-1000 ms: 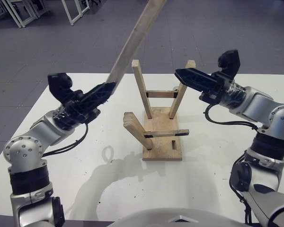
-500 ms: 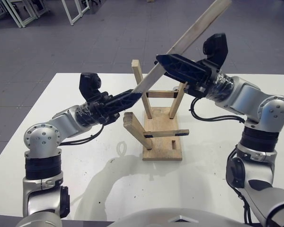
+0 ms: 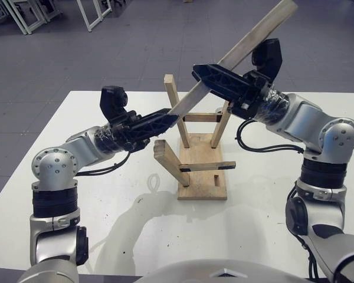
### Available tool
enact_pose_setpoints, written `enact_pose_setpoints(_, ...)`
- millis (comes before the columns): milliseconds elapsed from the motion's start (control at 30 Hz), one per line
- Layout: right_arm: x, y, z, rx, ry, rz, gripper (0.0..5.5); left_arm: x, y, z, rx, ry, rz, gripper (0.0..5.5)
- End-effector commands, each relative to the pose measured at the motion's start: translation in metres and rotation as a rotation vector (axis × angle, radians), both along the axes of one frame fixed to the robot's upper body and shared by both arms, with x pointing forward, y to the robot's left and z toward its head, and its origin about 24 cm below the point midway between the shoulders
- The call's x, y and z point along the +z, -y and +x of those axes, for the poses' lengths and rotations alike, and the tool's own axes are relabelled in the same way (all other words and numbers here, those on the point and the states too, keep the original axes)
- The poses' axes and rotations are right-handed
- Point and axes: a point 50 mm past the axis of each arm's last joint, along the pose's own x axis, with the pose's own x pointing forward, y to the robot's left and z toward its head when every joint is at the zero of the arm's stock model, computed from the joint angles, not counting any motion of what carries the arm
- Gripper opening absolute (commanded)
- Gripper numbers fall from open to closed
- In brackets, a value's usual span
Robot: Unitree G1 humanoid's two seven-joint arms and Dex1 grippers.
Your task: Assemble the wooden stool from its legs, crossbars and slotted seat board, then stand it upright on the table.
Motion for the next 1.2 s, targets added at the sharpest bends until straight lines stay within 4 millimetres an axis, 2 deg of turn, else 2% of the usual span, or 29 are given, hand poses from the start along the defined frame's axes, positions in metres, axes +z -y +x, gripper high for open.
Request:
enact_pose_setpoints(33,0.006,0.017,0.012,-0.098,0.043,-0.035,2.02,0.01,-0.01,0.008,0.076,0.023,-0.002,3.25)
enact_pose_setpoints(167,0.013,0.053,0.02,-0.192,0.08,-0.083,2.02,0.019,-0.035,0.016,0.212,0.046,-0.027,3.89)
enact_pose_setpoints(267,0.005,0.086,0.017,-0.286,0.125,-0.175,2.02,0.019,-0.051,0.012,0.308,0.057,-0.04,4.28)
enact_pose_setpoints(333,-0.015,0.107,0.011,-0.331,0.184,-0.26,2.02,0.008,-0.052,0.006,0.346,0.032,-0.029,4.56)
enact_pose_setpoints(400,-0.041,0.118,0.007,-0.337,0.235,-0.364,2.02,-0.003,-0.048,0.002,0.37,0.006,-0.016,4.93)
enact_pose_setpoints(500,-0.082,0.136,0.0,-0.232,0.321,-0.386,2.02,-0.011,-0.043,0.0,0.382,-0.012,0.008,5.42)
enact_pose_setpoints(567,-0.11,0.145,-0.009,-0.138,0.429,-0.472,2.02,-0.014,-0.041,0.001,0.394,-0.017,0.023,5.47)
enact_pose_setpoints(633,-0.127,0.146,-0.017,-0.043,0.516,-0.49,2.02,-0.016,-0.041,0.002,0.409,-0.02,0.03,5.47)
enact_pose_setpoints(700,-0.137,0.139,-0.023,0.035,0.586,-0.45,2.02,-0.019,-0.043,0.002,0.433,-0.03,0.037,5.47)
enact_pose_setpoints(767,-0.141,0.13,-0.024,0.078,0.649,-0.434,2.02,-0.022,-0.045,0.003,0.444,-0.039,0.046,5.47)
enact_pose_setpoints(867,-0.137,0.116,-0.018,0.079,0.723,-0.398,2.02,-0.026,-0.044,0.004,0.442,-0.052,0.052,5.47)
enact_pose_setpoints(967,-0.136,0.106,-0.017,0.078,0.748,-0.367,2.02,-0.029,-0.043,0.003,0.422,-0.073,0.06,5.47)
enact_pose_setpoints(1200,-0.164,0.097,-0.021,0.107,0.714,-0.387,2.02,-0.031,-0.041,0.006,0.416,-0.066,0.089,5.47)
